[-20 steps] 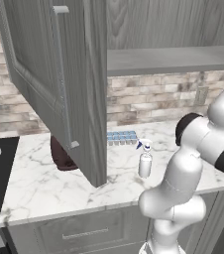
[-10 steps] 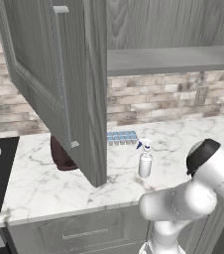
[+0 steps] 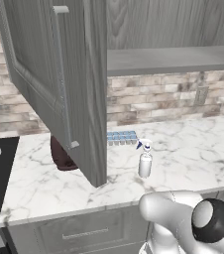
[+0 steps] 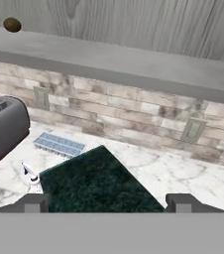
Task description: Pick the spray and sponge from the cabinet and place them on the counter.
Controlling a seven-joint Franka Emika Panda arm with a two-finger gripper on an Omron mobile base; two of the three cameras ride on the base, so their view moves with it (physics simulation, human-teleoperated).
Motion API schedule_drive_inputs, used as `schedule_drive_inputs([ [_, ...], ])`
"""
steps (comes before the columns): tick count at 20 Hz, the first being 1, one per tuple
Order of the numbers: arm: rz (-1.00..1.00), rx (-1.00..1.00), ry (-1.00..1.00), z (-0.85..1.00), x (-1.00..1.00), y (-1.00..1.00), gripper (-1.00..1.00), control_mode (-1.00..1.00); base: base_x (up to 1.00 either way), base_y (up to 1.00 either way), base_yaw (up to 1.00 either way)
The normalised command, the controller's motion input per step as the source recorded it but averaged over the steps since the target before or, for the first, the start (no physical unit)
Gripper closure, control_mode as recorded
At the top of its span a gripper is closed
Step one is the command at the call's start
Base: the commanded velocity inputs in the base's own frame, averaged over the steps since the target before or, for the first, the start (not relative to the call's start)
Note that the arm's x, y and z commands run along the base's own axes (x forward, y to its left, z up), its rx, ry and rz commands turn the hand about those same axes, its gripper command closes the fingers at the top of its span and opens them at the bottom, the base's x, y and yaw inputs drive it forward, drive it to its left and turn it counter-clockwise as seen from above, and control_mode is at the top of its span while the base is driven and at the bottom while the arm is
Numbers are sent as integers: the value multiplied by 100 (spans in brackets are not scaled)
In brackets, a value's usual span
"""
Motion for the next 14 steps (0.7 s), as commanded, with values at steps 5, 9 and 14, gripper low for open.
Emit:
schedule_drive_inputs([
  [5,0,-8,-1,-37,-56,23,100,-100,0,0,0],
  [9,-1,-1,0,-45,-33,0,100,-100,0,0,0],
  [14,-1,0,10,-34,-2,0,100,-100,0,0,0],
])
